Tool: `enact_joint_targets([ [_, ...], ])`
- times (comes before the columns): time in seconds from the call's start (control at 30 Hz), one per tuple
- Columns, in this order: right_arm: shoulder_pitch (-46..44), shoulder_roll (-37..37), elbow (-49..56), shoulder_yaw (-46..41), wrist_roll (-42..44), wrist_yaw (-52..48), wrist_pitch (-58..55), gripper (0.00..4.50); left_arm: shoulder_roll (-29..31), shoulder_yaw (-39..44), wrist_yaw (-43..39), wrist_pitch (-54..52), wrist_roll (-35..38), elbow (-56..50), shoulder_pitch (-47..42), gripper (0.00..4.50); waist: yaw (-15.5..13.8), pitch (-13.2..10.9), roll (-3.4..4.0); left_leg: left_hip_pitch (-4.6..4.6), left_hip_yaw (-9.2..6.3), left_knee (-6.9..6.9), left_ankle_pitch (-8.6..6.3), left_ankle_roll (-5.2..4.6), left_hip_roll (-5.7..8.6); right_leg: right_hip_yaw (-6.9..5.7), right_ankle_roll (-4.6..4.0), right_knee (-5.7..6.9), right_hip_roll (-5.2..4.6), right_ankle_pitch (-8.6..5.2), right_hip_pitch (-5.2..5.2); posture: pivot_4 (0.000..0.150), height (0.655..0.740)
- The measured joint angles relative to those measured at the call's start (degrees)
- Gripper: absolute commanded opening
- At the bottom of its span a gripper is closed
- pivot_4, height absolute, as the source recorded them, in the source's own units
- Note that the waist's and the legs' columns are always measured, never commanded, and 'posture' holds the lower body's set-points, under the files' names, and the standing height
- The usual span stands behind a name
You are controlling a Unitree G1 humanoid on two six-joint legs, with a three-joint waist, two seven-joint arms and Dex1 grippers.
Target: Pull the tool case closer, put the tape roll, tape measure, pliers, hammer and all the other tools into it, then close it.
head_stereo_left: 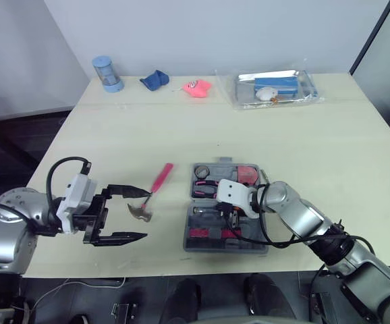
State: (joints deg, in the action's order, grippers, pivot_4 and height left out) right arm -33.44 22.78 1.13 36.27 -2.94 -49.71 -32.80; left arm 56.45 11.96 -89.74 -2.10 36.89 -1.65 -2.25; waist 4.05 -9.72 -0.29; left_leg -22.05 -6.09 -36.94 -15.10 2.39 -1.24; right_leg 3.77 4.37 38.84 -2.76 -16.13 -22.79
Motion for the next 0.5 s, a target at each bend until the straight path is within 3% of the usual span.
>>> enact_joint_targets([
  [0.27,1.7,-0.1,-1.0,-1.5,-0.1,-0.1,3.7,0.07,-0.9,0.1,0.2,-0.4,0.0,0.0,-0.2,4.5,-0.1,0.0,-0.04,0.07,0.0,0.0,0.0,0.0,0.0,0.0,0.0,0.01,0.0,0.0,0.09,0.15,0.74],
  [0.5,8.6,-0.5,4.4,-12.6,7.9,-0.6,9.0,0.07,-4.0,3.2,3.4,-2.9,1.0,0.0,0.9,4.5,-0.1,0.0,-0.07,-0.02,-0.02,-0.04,0.0,0.0,0.0,0.0,0.0,-0.01,-0.01,0.0,0.05,0.15,0.74],
])
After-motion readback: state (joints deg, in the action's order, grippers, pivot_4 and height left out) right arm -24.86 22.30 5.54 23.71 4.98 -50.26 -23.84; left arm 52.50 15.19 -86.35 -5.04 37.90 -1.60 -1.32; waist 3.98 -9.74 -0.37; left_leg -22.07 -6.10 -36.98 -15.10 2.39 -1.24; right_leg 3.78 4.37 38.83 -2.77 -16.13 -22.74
